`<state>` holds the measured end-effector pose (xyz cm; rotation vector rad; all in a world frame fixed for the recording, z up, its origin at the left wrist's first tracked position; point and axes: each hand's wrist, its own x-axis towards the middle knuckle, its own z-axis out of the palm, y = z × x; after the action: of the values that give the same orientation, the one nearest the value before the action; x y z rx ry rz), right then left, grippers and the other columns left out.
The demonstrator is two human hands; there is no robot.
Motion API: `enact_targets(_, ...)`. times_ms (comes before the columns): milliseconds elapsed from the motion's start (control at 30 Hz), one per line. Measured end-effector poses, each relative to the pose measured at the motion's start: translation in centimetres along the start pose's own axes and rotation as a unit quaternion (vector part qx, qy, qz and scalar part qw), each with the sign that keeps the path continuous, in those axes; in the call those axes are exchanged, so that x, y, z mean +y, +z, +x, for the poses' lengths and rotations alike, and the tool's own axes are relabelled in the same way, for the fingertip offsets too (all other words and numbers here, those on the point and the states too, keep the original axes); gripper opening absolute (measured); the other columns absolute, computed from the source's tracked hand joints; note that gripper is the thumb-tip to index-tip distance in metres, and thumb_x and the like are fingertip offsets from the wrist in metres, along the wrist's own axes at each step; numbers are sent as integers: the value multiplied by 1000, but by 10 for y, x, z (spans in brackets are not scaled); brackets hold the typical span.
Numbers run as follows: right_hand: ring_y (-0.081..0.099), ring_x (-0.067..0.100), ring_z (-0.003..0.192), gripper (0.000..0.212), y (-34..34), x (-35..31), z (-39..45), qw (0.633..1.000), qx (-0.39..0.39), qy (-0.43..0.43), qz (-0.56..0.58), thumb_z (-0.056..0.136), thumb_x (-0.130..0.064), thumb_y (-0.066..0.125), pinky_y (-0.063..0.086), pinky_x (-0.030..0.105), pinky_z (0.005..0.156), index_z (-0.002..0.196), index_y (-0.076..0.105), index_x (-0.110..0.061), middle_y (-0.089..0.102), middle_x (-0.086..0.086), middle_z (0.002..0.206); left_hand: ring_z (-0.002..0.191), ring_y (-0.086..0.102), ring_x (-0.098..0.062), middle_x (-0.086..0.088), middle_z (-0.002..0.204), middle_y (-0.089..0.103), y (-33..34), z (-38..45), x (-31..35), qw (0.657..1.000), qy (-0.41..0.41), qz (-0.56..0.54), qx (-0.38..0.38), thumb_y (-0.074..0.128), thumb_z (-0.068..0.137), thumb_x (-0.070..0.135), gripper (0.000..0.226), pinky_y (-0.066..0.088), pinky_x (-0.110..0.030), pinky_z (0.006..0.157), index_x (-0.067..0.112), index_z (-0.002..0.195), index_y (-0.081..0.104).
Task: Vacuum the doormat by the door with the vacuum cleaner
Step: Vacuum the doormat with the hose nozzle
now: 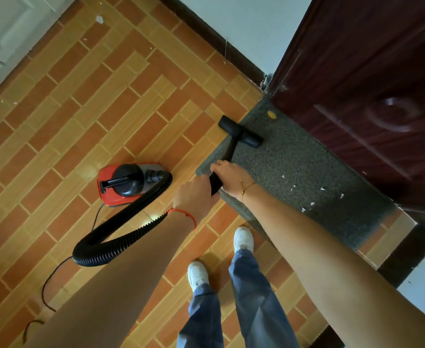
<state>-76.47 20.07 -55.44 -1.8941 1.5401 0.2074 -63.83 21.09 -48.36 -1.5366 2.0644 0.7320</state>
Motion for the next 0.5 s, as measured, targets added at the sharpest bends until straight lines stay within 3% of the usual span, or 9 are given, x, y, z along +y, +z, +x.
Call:
enact_targets(300,64,31,89,15,-51,76,16,1000,4,13,-23,90,3,49,48,37,61,101,52,-8,61,11,104,65,59,-22,-1,75,55,-34,58,62,1000,21,-16,10,48,95,39,29,47,-32,53,11,103,52)
enact_targets(500,65,30,84,13,-67,115,19,999,10,26,-25,90,0,51,48,36,59,95,50,-12,60,6,101,62,57,-20,3,66,47,-46,81,95,999,38,-26,11,48,95,37,27,46,-30,52,11,99,52)
